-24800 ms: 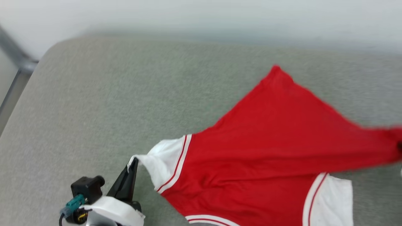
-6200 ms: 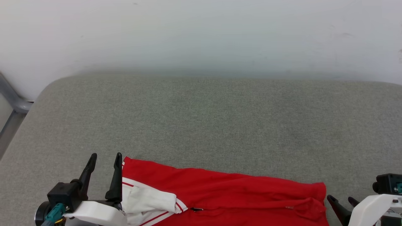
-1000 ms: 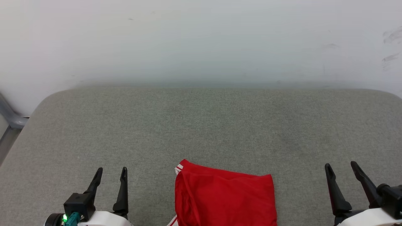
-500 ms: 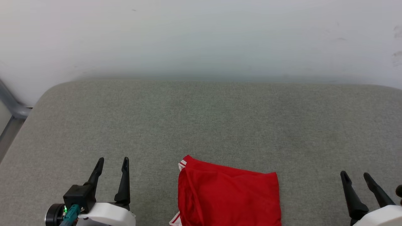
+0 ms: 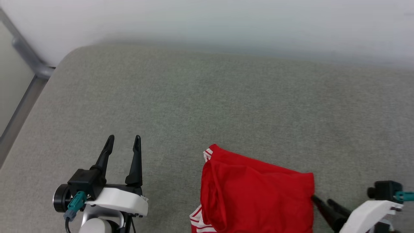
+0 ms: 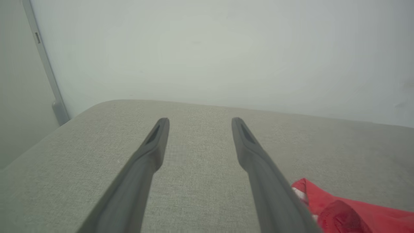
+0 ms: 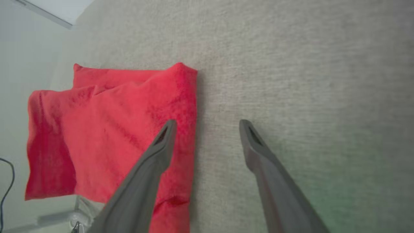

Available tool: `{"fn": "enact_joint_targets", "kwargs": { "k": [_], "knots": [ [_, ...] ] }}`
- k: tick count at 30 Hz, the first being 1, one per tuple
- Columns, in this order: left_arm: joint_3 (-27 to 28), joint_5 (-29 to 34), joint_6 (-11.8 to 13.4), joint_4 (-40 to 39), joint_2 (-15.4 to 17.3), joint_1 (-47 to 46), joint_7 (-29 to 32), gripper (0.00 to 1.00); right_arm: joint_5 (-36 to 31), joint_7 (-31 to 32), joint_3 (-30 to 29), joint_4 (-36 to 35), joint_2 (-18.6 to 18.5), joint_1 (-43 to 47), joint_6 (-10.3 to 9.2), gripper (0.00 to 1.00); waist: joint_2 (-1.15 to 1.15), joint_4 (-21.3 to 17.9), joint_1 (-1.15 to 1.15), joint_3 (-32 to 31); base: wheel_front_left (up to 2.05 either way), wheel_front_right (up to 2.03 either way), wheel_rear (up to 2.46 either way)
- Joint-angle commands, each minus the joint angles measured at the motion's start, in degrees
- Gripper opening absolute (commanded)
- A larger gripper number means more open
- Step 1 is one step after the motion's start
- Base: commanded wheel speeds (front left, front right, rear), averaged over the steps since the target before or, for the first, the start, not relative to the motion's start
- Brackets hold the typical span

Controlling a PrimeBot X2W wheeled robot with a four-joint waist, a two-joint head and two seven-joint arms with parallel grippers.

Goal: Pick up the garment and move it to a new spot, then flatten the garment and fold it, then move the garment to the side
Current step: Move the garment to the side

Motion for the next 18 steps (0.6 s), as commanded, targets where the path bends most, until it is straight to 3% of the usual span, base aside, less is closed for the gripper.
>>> {"fn": "enact_joint_targets", "kwargs": {
  "k": [1, 11, 14, 18],
  "knots": [
    [-0.1, 0.1, -0.1, 0.1, 0.0, -0.8, -0.1, 1.0, 1.3, 0.6, 0.5, 0.2, 0.0, -0.7, -0.01, 1.0, 0.0, 1.4, -0.01, 1.4, 0.0, 0.0, 0.0],
    [0.2, 0.1, -0.4, 0.7, -0.6, -2.2, -0.1, 1.0, 8.1, 12.2, 5.3, 8.4, 1.6, -1.5, -0.08, 1.0, 0.0, 3.2, -0.01, 3.1, 0.0, 0.0, 0.0],
    [0.4, 0.4, -0.5, 0.8, -0.7, -2.0, -0.1, 1.0, 7.6, 13.2, 5.2, 9.0, 2.1, -2.1, -0.11, 0.0, 0.0, 3.0, -0.01, 2.8, 0.0, 0.0, 0.0],
    [0.5, 1.1, -0.6, 1.2, -0.7, -1.6, -0.1, 1.0, 7.0, 13.0, 4.7, 8.5, 2.0, -3.4, -0.07, 0.0, 0.0, 2.5, -0.01, 1.7, 0.0, 0.0, 0.0]
  ]
}}
